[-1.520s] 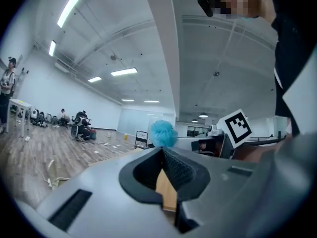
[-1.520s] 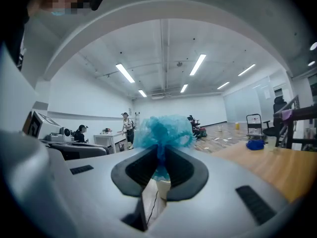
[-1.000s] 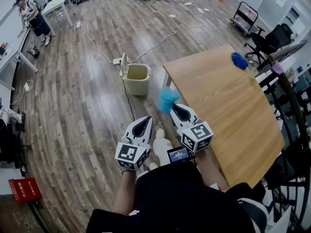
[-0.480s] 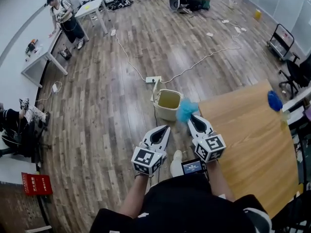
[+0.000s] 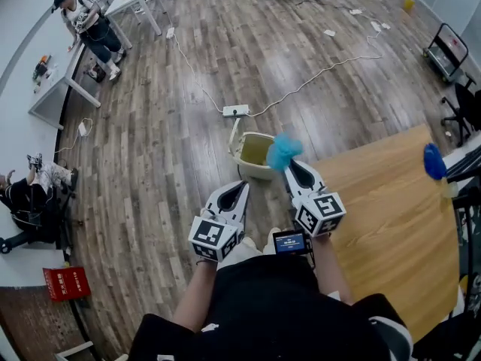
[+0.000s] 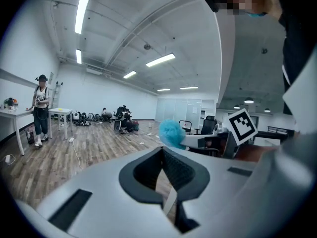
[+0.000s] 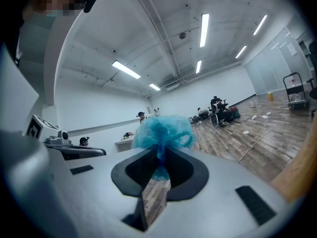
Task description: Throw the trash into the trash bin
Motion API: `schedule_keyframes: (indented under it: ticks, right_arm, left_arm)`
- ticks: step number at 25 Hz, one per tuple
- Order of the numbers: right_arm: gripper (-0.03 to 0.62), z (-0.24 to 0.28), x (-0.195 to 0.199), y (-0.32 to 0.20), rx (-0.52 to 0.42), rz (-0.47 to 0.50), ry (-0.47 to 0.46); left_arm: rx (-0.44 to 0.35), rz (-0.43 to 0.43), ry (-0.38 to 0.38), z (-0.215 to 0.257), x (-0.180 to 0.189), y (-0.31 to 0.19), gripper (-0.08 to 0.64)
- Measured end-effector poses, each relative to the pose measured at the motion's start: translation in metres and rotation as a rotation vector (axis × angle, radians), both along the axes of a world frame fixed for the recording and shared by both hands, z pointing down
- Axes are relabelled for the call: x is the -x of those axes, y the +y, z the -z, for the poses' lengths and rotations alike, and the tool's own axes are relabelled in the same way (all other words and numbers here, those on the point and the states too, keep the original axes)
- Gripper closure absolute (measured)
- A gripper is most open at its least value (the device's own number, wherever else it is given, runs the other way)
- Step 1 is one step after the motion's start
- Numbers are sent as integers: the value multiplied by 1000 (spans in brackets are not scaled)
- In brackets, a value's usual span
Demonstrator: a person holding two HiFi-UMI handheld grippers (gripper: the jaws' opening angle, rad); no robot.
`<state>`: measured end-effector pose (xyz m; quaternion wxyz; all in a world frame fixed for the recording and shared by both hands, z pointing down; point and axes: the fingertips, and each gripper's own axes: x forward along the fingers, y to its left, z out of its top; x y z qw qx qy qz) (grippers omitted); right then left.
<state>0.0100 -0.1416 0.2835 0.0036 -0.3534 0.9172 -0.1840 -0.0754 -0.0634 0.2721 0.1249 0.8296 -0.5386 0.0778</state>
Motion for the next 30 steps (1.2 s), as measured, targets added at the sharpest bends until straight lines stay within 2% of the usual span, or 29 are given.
schedule_keyframes:
  ticks: [3,6,10,14,20,26,30]
  right_arm:
    - [558,-33,5,-12,40,7,77]
    - [558,-55,24,-32,61,23,100]
    - [558,-62,47,-75,71,2,136]
    - [558,-65,75,-113,55,3,214]
    - [558,-73,112,-173,36,-18,304]
    - [558,-129,126,-227,132,-50,323]
    - [558,-202,123,-240,289,-39,351]
  left_arm:
    - [22,-17,16,-17,-4,-16,552]
    - [20,-24,-2,-34,10,-40,552]
    - [47,-38,51,-45,36,-87,552]
    - [75,-78,114,-56,59,-121,552]
    - [81,-114,120,-74,104,-183,552]
    - [172,-137,108,-124,120,-232,552]
    - [307,-147,109,-174,112,-235,552]
